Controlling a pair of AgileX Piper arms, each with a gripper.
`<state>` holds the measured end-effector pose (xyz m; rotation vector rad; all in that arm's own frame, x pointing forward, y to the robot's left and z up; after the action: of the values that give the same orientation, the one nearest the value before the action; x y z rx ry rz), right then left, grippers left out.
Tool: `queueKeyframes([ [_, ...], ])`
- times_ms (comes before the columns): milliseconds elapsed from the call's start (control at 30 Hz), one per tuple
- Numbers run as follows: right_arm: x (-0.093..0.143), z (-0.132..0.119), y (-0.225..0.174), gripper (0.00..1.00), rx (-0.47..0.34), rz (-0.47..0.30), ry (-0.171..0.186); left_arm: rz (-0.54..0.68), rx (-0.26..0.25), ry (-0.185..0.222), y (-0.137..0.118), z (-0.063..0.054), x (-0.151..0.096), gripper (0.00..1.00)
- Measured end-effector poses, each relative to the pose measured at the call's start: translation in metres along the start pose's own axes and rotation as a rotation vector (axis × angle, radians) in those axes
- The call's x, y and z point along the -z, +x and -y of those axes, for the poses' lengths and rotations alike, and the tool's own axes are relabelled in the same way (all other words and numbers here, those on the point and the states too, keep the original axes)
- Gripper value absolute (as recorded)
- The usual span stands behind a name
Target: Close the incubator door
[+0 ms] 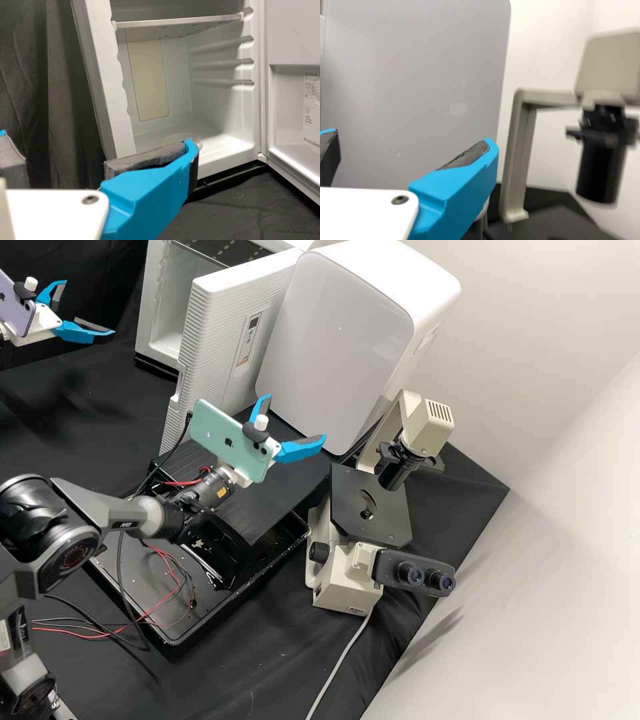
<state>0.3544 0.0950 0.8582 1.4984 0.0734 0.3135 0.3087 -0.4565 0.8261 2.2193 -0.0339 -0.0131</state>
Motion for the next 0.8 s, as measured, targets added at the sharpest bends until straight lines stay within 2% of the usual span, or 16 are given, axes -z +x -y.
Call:
queueKeyframes([
  [200,0.019,0.001,0.021,0.0,-0.001,-0.054,-0.042,0.0,0.0,0.0,0.0,0.0,0.0,1.0],
  [267,0.025,0.003,0.029,0.0,0.008,-0.067,-0.043,0.0,0.0,0.0,0.0,0.0,0.0,1.0],
  [600,0.057,0.01,0.053,0.0,0.027,-0.139,-0.112,0.0,0.0,0.0,0.0,0.0,0.0,1.0],
  [800,0.073,0.01,0.064,0.0,0.016,-0.182,-0.132,0.0,0.0,0.0,0.0,0.0,0.0,1.0],
])
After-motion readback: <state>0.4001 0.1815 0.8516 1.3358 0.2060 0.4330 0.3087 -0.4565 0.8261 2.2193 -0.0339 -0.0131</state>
